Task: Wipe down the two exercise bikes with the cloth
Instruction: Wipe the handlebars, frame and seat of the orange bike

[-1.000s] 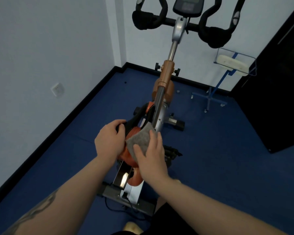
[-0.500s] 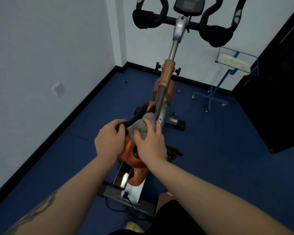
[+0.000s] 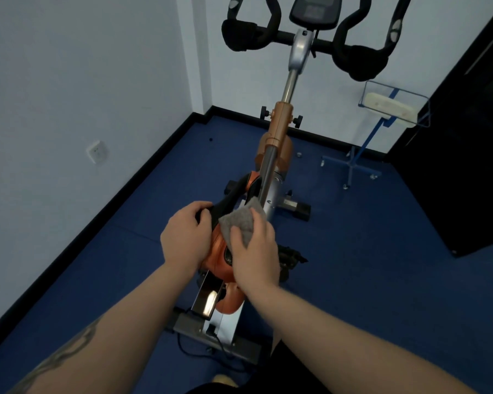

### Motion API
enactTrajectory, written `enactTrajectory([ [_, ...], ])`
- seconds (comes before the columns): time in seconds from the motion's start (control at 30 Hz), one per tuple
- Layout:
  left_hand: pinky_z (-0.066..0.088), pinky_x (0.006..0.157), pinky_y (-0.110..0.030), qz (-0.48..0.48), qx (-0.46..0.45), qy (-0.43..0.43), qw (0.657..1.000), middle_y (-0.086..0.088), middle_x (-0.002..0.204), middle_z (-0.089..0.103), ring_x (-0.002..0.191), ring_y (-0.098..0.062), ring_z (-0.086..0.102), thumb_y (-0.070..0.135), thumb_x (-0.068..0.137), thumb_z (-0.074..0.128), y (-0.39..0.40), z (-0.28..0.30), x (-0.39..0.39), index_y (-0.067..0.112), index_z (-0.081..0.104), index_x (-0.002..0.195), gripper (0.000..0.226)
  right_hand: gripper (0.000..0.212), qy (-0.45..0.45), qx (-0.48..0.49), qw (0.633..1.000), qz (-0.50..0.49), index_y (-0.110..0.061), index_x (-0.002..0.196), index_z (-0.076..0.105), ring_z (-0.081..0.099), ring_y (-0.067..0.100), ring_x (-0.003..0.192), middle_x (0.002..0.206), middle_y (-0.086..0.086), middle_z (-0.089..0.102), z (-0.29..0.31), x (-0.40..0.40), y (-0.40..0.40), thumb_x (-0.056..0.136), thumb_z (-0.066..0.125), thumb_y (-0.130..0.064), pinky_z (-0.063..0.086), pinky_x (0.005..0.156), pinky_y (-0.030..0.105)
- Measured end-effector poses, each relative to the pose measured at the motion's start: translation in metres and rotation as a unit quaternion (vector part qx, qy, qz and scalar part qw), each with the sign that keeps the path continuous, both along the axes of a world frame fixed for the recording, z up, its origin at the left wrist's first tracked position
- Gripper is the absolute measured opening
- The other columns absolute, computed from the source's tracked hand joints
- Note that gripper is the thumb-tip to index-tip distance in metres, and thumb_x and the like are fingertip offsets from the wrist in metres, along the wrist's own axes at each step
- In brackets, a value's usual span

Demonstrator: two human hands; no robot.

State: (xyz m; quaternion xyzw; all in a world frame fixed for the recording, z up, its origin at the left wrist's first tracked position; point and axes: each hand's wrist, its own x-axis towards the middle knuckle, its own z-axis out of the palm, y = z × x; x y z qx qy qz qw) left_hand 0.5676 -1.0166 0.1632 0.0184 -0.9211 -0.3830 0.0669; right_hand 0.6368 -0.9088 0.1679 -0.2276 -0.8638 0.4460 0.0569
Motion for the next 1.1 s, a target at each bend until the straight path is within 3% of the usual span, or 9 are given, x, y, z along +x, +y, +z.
enactTrajectory([
  [0.07,0.033,0.057,-0.016,-0.004,0.001,0.001,1.0,0.024,0.083,0.059,0.074,0.009,0.052,0.032,0.094,0.046,0.0,0.0,-0.001,0.04,0.066,0.105,0.024,0.054,0.02,0.026,0.999,0.012,-0.045,0.145,0.021,0.043,0.016,0.126,0.147,-0.007,0.031,-0.003,0.008,-0.001,0.095,0.038,-0.054,0.051,0.092,0.044],
  [0.23,0.031,0.057,-0.014,-0.001,0.001,0.002,1.0,0.025,0.083,0.059,0.071,0.013,0.05,0.03,0.094,0.046,0.0,0.002,0.0,0.041,0.065,0.103,0.024,0.054,-0.072,-0.067,0.995,-0.006,-0.031,0.151,0.021,0.051,0.024,0.121,0.143,0.004,0.044,0.007,-0.036,0.022,0.101,0.034,-0.047,0.047,0.096,0.043],
  [0.43,0.033,0.054,-0.017,0.001,0.003,0.001,1.0,0.026,0.079,0.058,0.071,0.01,0.054,0.03,0.094,0.046,0.0,0.001,0.0,0.039,0.066,0.104,0.024,0.056,0.046,-0.023,0.999,-0.019,-0.039,0.15,0.021,0.035,0.012,0.131,0.149,-0.011,0.028,-0.003,0.019,-0.008,0.098,0.039,-0.049,0.044,0.098,0.034],
  [0.57,0.032,0.056,-0.015,-0.002,0.001,0.001,1.0,0.026,0.081,0.056,0.072,0.011,0.051,0.03,0.095,0.046,0.0,0.001,0.0,0.038,0.066,0.106,0.025,0.052,-0.045,-0.057,0.996,-0.055,-0.035,0.149,0.027,0.05,0.02,0.123,0.143,-0.005,0.043,0.002,-0.018,0.01,0.099,0.035,-0.049,0.045,0.1,0.043],
  [0.73,0.035,0.055,-0.02,-0.004,0.002,-0.004,1.0,0.02,0.086,0.061,0.073,0.006,0.053,0.029,0.096,0.046,0.0,0.001,0.0,0.037,0.067,0.107,0.025,0.058,-0.002,0.002,1.0,-0.005,-0.037,0.15,0.018,0.043,0.016,0.127,0.148,-0.007,0.033,0.0,0.011,-0.004,0.096,0.036,-0.052,0.047,0.097,0.044],
  [0.9,0.031,0.055,-0.017,-0.005,-0.004,-0.003,1.0,0.022,0.085,0.057,0.071,0.008,0.05,0.029,0.096,0.045,0.0,0.002,0.002,0.036,0.066,0.109,0.025,0.051,-0.131,-0.069,0.988,-0.043,-0.02,0.141,0.037,0.058,0.023,0.099,0.115,0.004,0.059,0.008,-0.04,0.022,0.101,0.028,-0.05,0.05,0.085,0.04],
  [1.0,0.031,0.055,-0.016,-0.004,-0.004,0.001,1.0,0.021,0.088,0.06,0.071,0.01,0.049,0.028,0.096,0.046,0.0,0.001,0.002,0.036,0.066,0.108,0.025,0.053,-0.057,-0.005,0.998,-0.016,-0.034,0.147,0.025,0.052,0.019,0.116,0.138,-0.002,0.046,0.004,-0.011,0.004,0.098,0.03,-0.052,0.05,0.09,0.043],
  [1.1,0.03,0.055,-0.016,-0.002,-0.006,0.0,1.0,0.021,0.088,0.059,0.071,0.011,0.048,0.029,0.096,0.046,0.001,0.002,0.001,0.037,0.066,0.107,0.025,0.055,0.017,0.036,0.999,0.024,-0.044,0.149,0.015,0.044,0.017,0.125,0.147,-0.01,0.031,-0.002,0.006,0.0,0.097,0.031,-0.054,0.05,0.091,0.043],
])
